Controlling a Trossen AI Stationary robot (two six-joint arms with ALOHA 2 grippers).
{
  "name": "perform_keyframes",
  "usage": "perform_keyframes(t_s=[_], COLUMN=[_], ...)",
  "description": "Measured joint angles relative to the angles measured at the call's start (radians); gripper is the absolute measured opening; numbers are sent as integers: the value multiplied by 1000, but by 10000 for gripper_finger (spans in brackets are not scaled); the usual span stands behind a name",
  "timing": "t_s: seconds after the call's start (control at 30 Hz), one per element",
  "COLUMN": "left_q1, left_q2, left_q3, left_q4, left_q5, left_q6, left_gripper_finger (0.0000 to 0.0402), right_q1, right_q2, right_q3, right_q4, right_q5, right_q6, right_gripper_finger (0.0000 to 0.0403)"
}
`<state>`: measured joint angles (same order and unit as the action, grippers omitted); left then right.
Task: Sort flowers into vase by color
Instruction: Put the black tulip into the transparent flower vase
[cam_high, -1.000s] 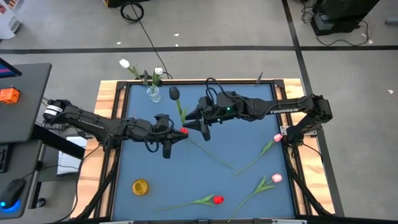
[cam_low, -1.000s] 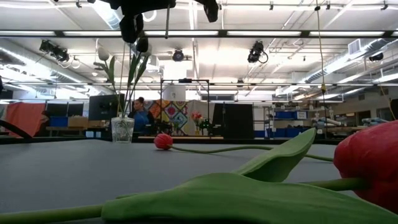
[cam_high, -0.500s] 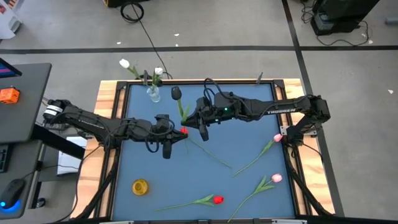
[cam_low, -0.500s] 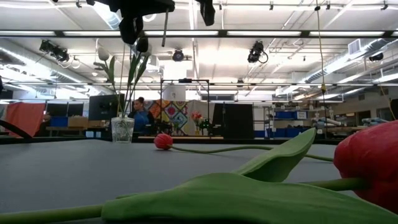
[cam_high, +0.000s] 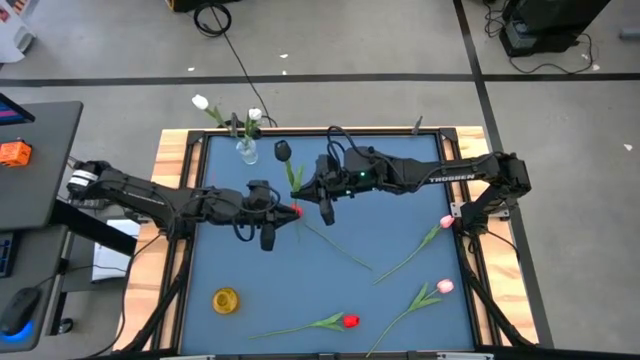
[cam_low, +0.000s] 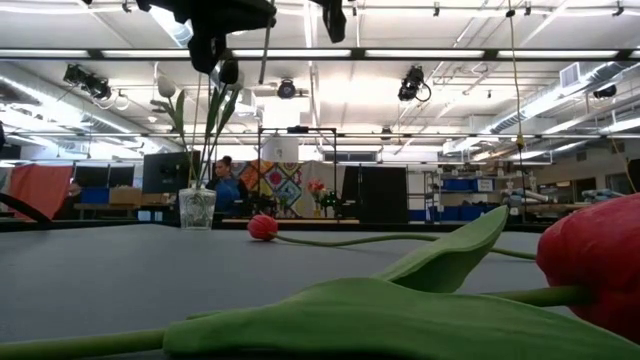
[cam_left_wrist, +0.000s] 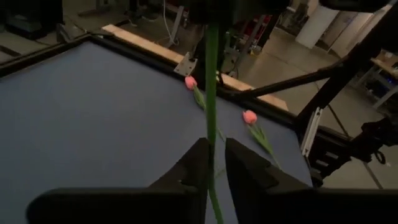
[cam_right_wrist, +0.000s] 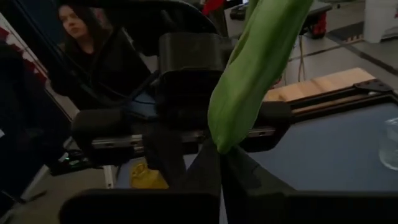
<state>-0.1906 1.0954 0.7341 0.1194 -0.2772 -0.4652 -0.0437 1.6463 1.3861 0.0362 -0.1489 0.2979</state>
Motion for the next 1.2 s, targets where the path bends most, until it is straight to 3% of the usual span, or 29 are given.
perform_keyframes(t_s=[0.5,1.2], left_q1=[14,14], left_q2=[-121,-241], left_q3=[0,0], left_q4=[-102,-182], left_q5=[-6,-7], left_q6=[16,95], left_gripper_finger=[121,121], right_q1=[43,56], right_q2=[-3,2], right_q3=[0,1], right_q4=[-10,89], right_q5=[54,159], right_q6=[-378,-380], right_gripper_finger=[5,4])
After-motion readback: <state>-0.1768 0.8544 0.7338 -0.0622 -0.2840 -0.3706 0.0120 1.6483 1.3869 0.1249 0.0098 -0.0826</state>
